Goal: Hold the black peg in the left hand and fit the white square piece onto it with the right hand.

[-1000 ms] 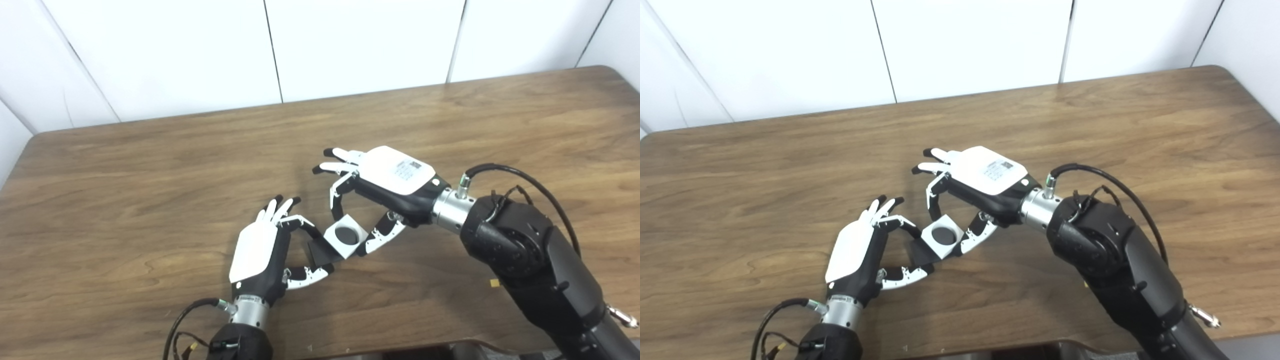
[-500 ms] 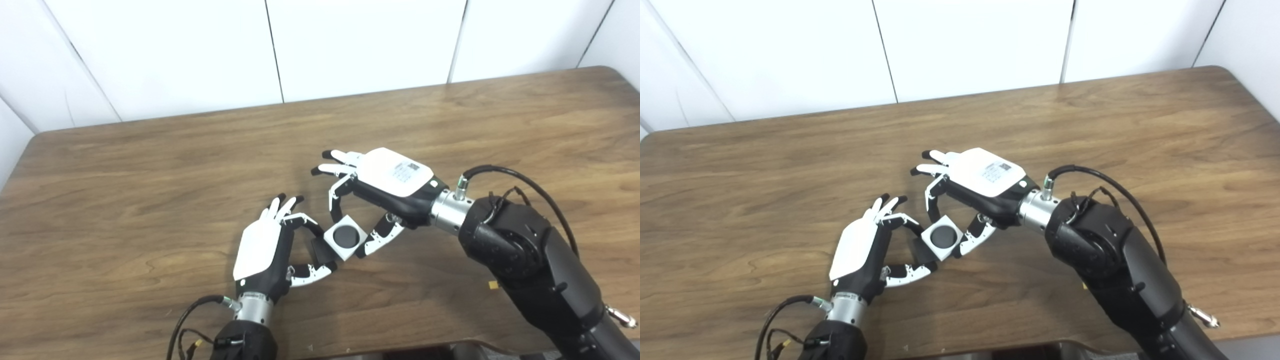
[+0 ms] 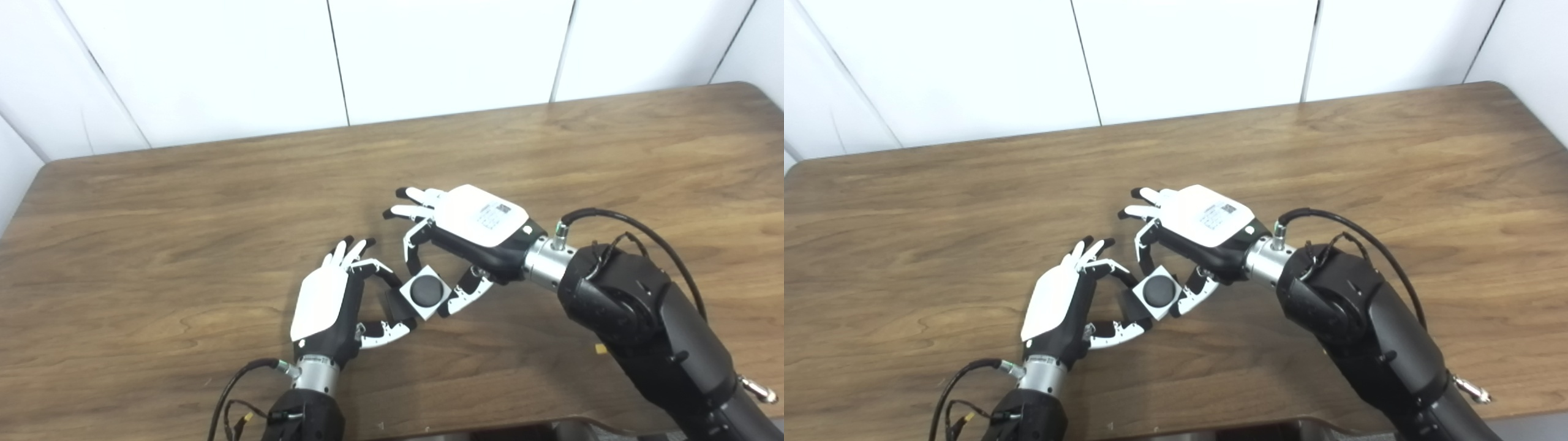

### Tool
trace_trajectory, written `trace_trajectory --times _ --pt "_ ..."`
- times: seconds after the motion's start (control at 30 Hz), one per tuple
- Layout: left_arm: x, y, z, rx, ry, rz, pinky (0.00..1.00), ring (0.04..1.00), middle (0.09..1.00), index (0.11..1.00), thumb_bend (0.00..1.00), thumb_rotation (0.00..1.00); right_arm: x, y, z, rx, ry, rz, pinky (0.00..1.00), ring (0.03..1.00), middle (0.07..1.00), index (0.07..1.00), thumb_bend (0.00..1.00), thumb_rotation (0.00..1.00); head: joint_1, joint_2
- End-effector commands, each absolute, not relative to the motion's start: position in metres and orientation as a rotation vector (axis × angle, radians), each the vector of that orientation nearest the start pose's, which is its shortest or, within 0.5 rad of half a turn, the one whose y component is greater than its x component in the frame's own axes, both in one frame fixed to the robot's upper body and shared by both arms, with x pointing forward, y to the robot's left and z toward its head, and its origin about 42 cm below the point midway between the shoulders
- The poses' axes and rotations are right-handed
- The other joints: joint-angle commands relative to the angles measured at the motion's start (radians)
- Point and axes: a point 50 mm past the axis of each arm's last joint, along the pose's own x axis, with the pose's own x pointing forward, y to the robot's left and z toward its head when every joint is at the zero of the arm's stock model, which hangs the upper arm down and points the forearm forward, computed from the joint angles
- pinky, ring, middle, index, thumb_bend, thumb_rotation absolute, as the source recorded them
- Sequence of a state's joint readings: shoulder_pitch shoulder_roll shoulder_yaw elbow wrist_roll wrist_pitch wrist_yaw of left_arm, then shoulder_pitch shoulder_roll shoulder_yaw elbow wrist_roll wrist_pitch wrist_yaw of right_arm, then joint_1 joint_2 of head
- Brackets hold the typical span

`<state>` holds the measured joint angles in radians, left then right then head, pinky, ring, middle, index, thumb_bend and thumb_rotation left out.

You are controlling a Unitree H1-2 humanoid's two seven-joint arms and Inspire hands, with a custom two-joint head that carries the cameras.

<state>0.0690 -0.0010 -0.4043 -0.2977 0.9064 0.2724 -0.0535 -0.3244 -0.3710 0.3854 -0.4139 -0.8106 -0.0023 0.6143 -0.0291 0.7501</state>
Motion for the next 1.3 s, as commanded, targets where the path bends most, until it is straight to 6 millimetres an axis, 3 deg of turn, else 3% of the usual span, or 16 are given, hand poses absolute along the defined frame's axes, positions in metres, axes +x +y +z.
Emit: trace_trajectory --times 0.0,0.37,0.43,0.53,0.97,1.0,1.03,1.07,1.27 --pt "0.243 0.114 0.159 0.842 -0.150 -0.168 0.99 1.000 0.929 0.491 0.49 0.09 0.312 -0.166 0.251 -1.334 -0.515 0.702 0.96 1.000 0.928 0.491 0.53 0.15 0.000 0.001" --pt "0.238 0.115 0.160 0.850 -0.156 -0.169 0.99 1.000 0.930 0.491 0.49 0.09 0.320 -0.174 0.238 -1.329 -0.482 0.697 0.95 1.000 0.931 0.494 0.52 0.15 -0.001 0.005" --pt "0.238 0.116 0.160 0.846 -0.148 -0.171 1.00 1.000 0.925 0.491 0.49 0.09 0.321 -0.175 0.237 -1.330 -0.463 0.702 0.95 1.000 0.935 0.597 0.74 0.21 -0.001 0.007" --pt "0.238 0.116 0.158 0.852 -0.135 -0.176 1.00 1.000 0.917 0.493 0.49 0.09 0.322 -0.177 0.236 -1.326 -0.445 0.705 0.95 1.000 0.937 0.658 0.85 0.25 0.000 0.007" --pt "0.242 0.121 0.153 0.904 -0.071 -0.224 0.98 0.978 0.890 0.499 0.49 0.10 0.325 -0.184 0.235 -1.298 -0.408 0.697 0.94 1.000 0.935 0.687 0.92 0.29 0.005 0.010" --pt "0.243 0.121 0.153 0.907 -0.068 -0.226 0.98 0.977 0.890 0.529 0.49 0.20 0.325 -0.185 0.235 -1.296 -0.405 0.695 0.94 1.000 0.935 0.692 0.92 0.29 0.005 0.010" --pt "0.243 0.121 0.153 0.908 -0.068 -0.226 0.99 0.977 0.891 0.604 0.51 0.44 0.325 -0.186 0.236 -1.296 -0.403 0.693 0.94 1.000 0.935 0.702 0.93 0.29 0.005 0.010" --pt "0.244 0.121 0.153 0.909 -0.070 -0.226 0.99 0.976 0.892 0.632 0.52 0.52 0.325 -0.187 0.236 -1.295 -0.400 0.691 0.94 1.000 0.935 0.710 0.93 0.29 0.007 0.010" --pt "0.245 0.124 0.152 0.930 -0.087 -0.215 0.97 0.958 0.890 0.719 0.66 0.62 0.326 -0.192 0.238 -1.298 -0.385 0.674 0.94 1.000 0.939 0.734 0.93 0.31 0.008 0.009"
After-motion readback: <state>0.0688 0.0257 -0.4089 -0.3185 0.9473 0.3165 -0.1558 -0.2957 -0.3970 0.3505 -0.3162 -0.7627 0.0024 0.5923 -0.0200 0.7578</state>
